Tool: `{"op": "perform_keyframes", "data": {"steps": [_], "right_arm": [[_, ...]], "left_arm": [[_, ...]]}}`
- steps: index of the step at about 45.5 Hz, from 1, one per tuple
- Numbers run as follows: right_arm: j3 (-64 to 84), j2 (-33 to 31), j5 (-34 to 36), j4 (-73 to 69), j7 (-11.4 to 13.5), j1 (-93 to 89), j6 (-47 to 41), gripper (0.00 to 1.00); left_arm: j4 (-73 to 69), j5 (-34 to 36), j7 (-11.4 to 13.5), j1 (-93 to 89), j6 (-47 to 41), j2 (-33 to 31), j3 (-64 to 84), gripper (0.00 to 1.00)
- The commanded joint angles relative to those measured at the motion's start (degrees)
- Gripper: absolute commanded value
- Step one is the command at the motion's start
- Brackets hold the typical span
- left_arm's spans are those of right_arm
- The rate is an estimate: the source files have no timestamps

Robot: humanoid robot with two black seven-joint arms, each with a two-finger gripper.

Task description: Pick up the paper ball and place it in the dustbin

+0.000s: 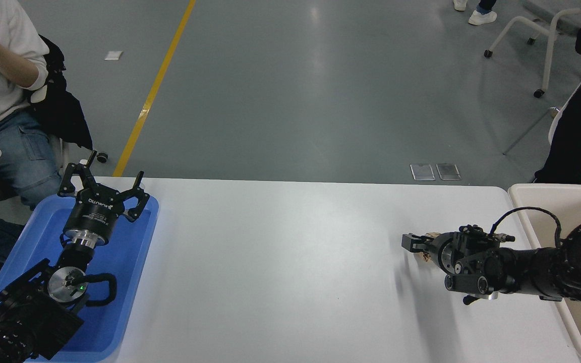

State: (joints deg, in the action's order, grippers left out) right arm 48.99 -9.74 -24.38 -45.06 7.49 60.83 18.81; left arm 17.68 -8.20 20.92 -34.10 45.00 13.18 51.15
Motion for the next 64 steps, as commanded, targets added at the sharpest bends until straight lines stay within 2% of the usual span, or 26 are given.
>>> {"op": "perform_keyframes", "data": {"steps": [1,3,6,7,20,25,36,42,53,64], "right_arm": [[0.40,0.34,-0.76,0.06,-0.72,-0.89,0.61,0.23],[0.40,0.34,-0.76,0.14,-0.81,-0.98,0.70,0.18],[0.49,0.42,-0.67,0.14,-0.72,-0.98,0.97,0.02],[0.49,0.42,-0.67,0.06,-0.72,-0.98,1.14,0.00],[0.75,-0.45,-0.23,-0.73,-0.72,0.42,1.49,0.00],[0.75,-4.75,-0.58,-2.84,-0.72,3.58,0.79,0.00],[6.28,-14.69,-3.22,-19.09,-0.63,19.48,-1.58,0.00],[11.12,-18.55,-3.22,-27.97,-0.64,31.87,-8.33,0.00],[11.30,-24.97,-2.61,-33.17,-0.20,49.63,-30.48,0.00],[11.56,-28.05,-2.52,-33.25,-0.02,59.92,-41.12,0.00]], "left_arm": [[-0.01,0.03,0.00,0.00,0.00,0.00,0.00,1.00],[0.08,0.03,0.00,0.00,0.00,0.00,0.00,1.00],[-0.01,0.03,0.00,0.00,0.00,0.00,0.00,1.00],[-0.01,-0.06,0.00,0.00,0.00,0.00,0.00,1.00],[-0.01,0.03,0.00,0.00,0.00,0.00,0.00,1.00],[0.08,0.03,-0.09,0.00,0.00,0.00,0.00,1.00],[0.08,0.03,-0.09,0.00,0.00,0.00,0.00,1.00],[0.08,0.03,-0.09,0.00,0.00,0.00,0.00,1.00],[-0.01,0.03,-0.09,0.00,0.00,0.00,0.00,1.00],[-0.01,0.03,0.00,0.00,0.00,0.00,0.00,1.00]]}}
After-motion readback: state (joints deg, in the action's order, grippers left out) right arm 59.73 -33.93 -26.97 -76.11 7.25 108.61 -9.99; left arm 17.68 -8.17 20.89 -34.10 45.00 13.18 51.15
